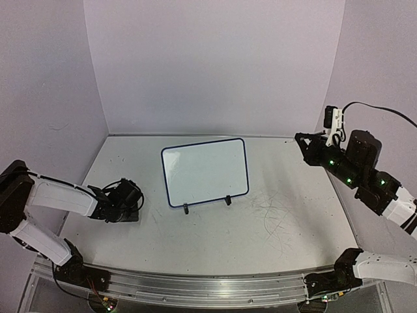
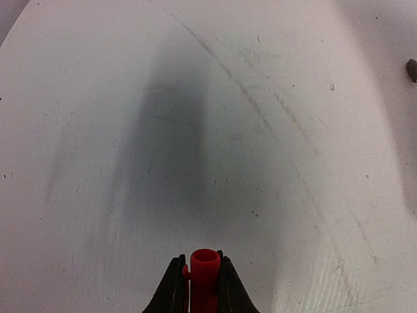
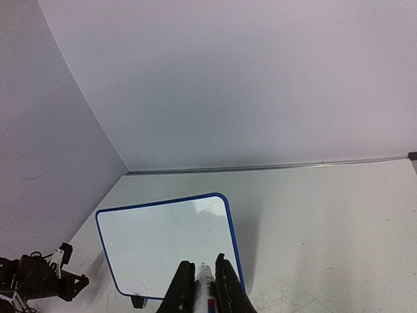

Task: Write a sentence on the whiteboard
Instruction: Put down the pen cap at the corner of the board.

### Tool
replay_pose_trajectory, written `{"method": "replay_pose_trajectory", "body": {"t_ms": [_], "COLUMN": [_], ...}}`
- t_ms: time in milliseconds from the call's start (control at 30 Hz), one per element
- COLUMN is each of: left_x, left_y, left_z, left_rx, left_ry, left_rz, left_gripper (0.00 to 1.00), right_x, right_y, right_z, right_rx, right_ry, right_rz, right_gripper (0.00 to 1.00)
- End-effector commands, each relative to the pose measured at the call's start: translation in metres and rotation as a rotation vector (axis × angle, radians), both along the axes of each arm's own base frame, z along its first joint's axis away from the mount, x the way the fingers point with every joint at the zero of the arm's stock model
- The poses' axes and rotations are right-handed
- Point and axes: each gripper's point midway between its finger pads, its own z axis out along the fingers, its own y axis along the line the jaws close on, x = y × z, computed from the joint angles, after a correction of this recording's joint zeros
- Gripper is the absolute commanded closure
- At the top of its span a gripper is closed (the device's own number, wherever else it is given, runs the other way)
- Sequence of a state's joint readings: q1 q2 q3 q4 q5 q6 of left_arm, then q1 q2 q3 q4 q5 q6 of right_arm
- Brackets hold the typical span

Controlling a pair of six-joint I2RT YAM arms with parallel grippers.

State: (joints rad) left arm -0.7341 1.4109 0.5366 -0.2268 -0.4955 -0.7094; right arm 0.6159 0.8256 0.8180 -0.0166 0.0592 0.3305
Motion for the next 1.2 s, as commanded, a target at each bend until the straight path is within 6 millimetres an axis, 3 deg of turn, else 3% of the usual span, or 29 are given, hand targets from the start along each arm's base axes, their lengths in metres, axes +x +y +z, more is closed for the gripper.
{"method": "replay_pose_trajectory", "body": {"t_ms": [0,433,533,700,800,867,1167], "left_x": [0.017,0.017,0.017,0.022,0.027,0.031,0.04], "left_y": [-0.011,-0.011,-0.011,-0.015,-0.018,-0.021,-0.025], "left_z": [0.009,-0.005,-0.003,0.013,0.037,0.059,0.175], "left_rx": [-0.039,-0.028,-0.031,-0.054,-0.08,-0.091,-0.149], "left_ry": [-0.044,-0.016,-0.02,-0.053,-0.108,-0.152,-0.383], "left_rz": [0.041,0.073,0.072,0.054,0.04,0.014,-0.077], "left_gripper": [0.99,0.77,0.73,0.57,0.5,0.4,0.21], "right_x": [-0.004,-0.005,-0.006,-0.004,-0.001,0.001,0.008], "right_y": [0.0,0.007,0.007,0.007,0.005,0.004,0.016], "right_z": [0.01,0.003,0.002,0.002,-0.003,-0.007,-0.017], "right_rx": [0.021,0.01,0.01,0.003,-0.007,-0.018,-0.046], "right_ry": [-0.032,-0.02,-0.02,-0.019,-0.01,0.0,0.03], "right_rz": [0.014,0.051,0.052,0.049,0.031,0.018,0.053], "right_gripper": [1.0,1.0,1.0,1.0,1.0,1.0,1.0]}}
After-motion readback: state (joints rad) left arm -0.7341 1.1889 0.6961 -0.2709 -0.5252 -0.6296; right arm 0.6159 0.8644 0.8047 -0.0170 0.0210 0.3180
